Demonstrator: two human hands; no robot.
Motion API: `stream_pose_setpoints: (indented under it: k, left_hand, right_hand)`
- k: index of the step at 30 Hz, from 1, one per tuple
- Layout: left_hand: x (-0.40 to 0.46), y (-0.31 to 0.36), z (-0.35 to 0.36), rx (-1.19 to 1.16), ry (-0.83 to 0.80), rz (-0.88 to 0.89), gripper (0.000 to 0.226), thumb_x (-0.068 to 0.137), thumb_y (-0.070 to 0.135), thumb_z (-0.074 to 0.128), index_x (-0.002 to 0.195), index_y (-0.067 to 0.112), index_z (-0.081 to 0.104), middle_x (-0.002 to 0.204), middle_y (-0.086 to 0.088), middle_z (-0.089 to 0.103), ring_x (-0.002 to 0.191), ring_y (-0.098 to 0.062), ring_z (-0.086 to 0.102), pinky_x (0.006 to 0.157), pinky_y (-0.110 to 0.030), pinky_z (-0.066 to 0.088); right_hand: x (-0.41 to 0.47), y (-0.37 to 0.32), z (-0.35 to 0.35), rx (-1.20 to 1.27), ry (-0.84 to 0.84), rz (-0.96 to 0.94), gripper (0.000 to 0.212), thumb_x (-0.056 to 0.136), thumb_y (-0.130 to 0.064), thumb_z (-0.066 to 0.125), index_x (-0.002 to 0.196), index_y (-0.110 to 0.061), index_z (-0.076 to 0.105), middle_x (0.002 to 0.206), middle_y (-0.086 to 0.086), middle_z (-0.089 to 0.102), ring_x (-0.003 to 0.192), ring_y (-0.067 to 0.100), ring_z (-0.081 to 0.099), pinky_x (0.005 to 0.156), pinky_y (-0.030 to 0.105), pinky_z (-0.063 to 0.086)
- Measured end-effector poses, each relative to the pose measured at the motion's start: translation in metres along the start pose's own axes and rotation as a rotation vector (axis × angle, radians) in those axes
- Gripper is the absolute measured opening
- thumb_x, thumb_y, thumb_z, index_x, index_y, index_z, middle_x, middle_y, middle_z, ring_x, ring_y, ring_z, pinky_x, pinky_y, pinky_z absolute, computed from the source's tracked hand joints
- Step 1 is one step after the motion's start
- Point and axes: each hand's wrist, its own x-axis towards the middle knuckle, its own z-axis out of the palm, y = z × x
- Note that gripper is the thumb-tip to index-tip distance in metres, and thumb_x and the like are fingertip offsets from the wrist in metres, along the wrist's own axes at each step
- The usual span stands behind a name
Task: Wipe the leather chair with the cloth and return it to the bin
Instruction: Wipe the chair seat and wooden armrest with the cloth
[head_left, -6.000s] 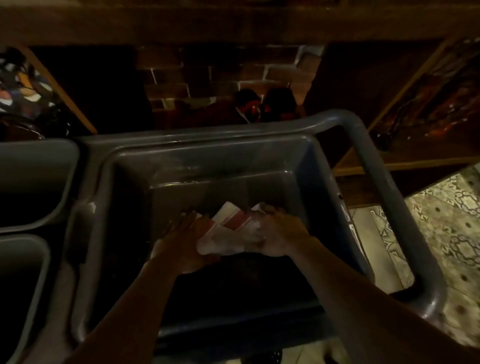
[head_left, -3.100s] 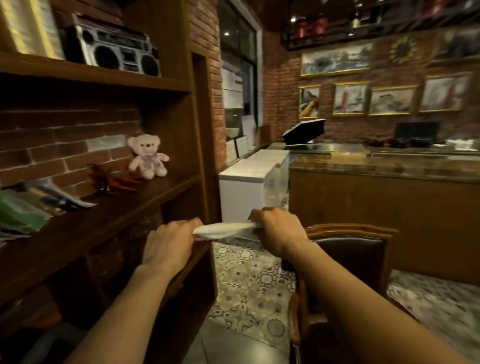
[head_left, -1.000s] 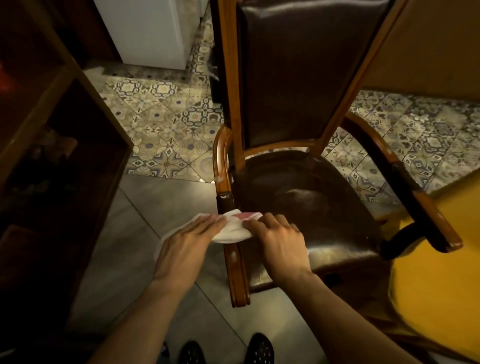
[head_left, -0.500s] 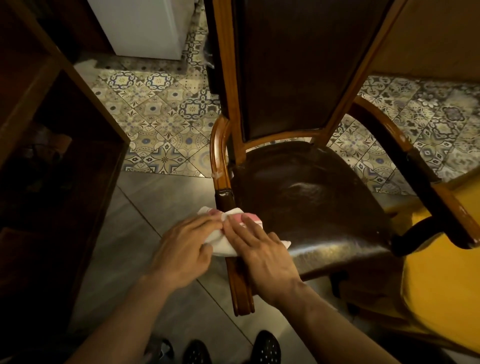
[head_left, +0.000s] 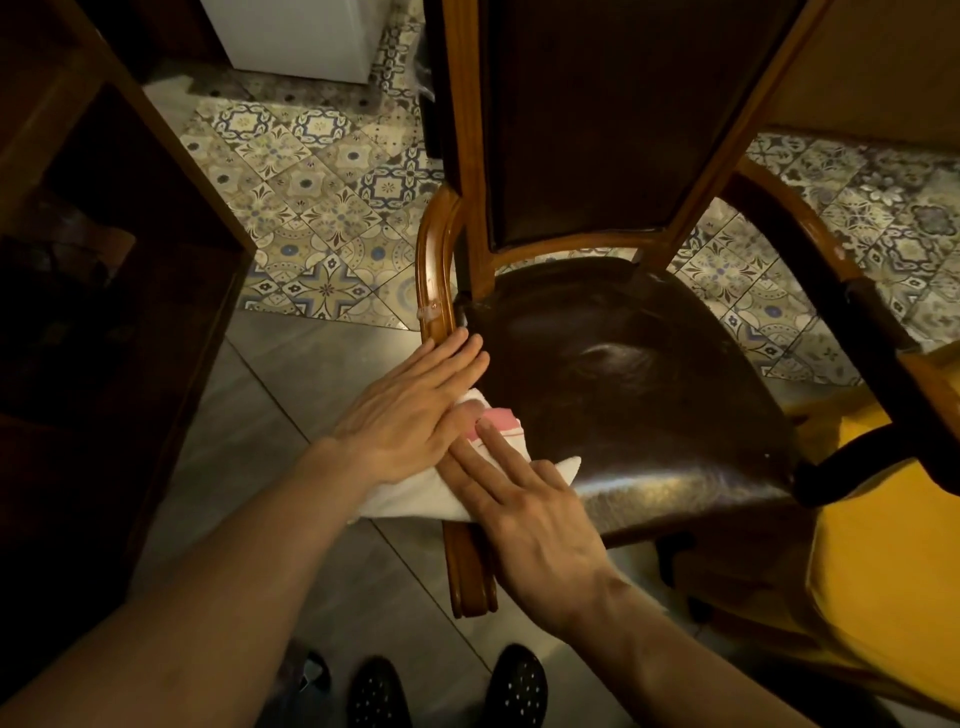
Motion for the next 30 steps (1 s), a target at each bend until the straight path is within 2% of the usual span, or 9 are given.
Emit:
stream_pose_setpoints:
  k: [3,6,8,11,14,17,20,24,30]
  left_hand:
    - [0.0,-0.002,0.0,-0.015,0.005,-0.005,0.066,0.103,0.05,0.002,0.161,0.02,0.012,0.169,0.006,0.004,0.153,-0.003,-0.011,0.126,-0.032,-0.002]
    - [-0.001,0.0,0.004,0.015,0.026,-0.006,0.064,0.103,0.046,0.005,0.161,0.019,0.01,0.169,0.005,0.003,0.153,-0.005,-0.012,0.127,-0.034,0.0]
    - [-0.002,0.002,0.009,0.037,0.046,-0.014,0.062,0.104,0.044,0.01,0.161,0.019,0.009,0.169,0.005,0.001,0.154,-0.006,-0.013,0.126,-0.033,-0.002]
    - [-0.003,0.001,0.014,0.066,0.084,-0.014,0.061,0.106,0.041,0.017,0.161,0.018,0.008,0.169,0.003,0.0,0.154,-0.007,-0.013,0.126,-0.031,-0.005]
    - [-0.003,0.001,0.019,0.054,0.115,-0.003,0.06,0.107,0.04,0.016,0.161,0.017,0.009,0.169,0.002,0.001,0.154,-0.009,-0.012,0.127,-0.035,0.0]
    - [-0.003,-0.001,0.023,0.058,0.135,-0.005,0.06,0.106,0.039,0.014,0.161,0.016,0.01,0.17,0.001,0.003,0.155,-0.011,-0.01,0.127,-0.039,0.005]
    - [-0.003,-0.004,0.024,0.061,0.152,-0.004,0.059,0.107,0.039,0.015,0.161,0.015,0.011,0.17,0.0,0.004,0.155,-0.011,-0.009,0.127,-0.04,0.007]
    - [-0.003,-0.004,0.024,0.057,0.151,0.008,0.059,0.107,0.037,0.017,0.161,0.014,0.013,0.17,-0.001,0.007,0.156,-0.012,-0.007,0.127,-0.04,0.007]
    - [-0.003,-0.003,0.017,0.05,0.119,0.018,0.06,0.105,0.036,0.014,0.161,0.015,0.013,0.169,0.0,0.007,0.156,-0.012,-0.005,0.127,-0.039,0.005]
  right_hand:
    - [-0.015,-0.001,0.003,0.012,-0.079,-0.056,0.079,0.088,-0.02,0.021,0.161,-0.03,-0.007,0.168,-0.007,-0.016,0.154,0.024,-0.018,0.12,0.049,0.022]
    - [-0.035,-0.002,0.009,0.028,-0.112,-0.107,0.092,0.089,-0.009,0.047,0.162,-0.03,-0.005,0.169,-0.009,-0.015,0.154,0.024,-0.02,0.121,0.05,0.024]
    - [-0.048,-0.005,0.012,-0.023,-0.091,-0.153,0.088,0.087,-0.012,0.048,0.163,-0.027,0.005,0.17,-0.007,-0.004,0.156,0.026,-0.005,0.116,0.046,0.035]
    - [-0.066,-0.005,0.015,-0.118,-0.009,-0.214,0.07,0.089,-0.028,0.044,0.158,-0.024,0.034,0.166,-0.002,0.028,0.151,0.026,0.029,0.1,0.038,0.054]
    - [-0.081,-0.004,0.028,-0.172,0.097,-0.259,0.054,0.1,-0.038,0.046,0.152,-0.024,0.046,0.161,0.0,0.039,0.146,0.026,0.04,0.094,0.041,0.058]
    - [-0.079,-0.004,0.034,-0.209,0.179,-0.272,0.047,0.107,-0.037,0.032,0.149,-0.025,0.05,0.158,-0.001,0.044,0.143,0.026,0.044,0.089,0.044,0.06]
    - [-0.068,-0.001,0.032,-0.174,0.215,-0.273,0.05,0.101,-0.029,0.045,0.151,-0.025,0.048,0.16,-0.002,0.041,0.145,0.026,0.042,0.09,0.04,0.058]
    - [-0.051,0.002,0.026,-0.095,0.168,-0.233,0.06,0.097,-0.034,0.056,0.155,-0.027,0.04,0.164,-0.004,0.034,0.15,0.027,0.034,0.092,0.04,0.056]
    - [-0.015,0.015,0.011,-0.029,0.165,-0.176,0.057,0.104,-0.038,0.056,0.156,-0.028,0.036,0.166,-0.007,0.024,0.155,0.023,0.019,0.098,0.043,0.051]
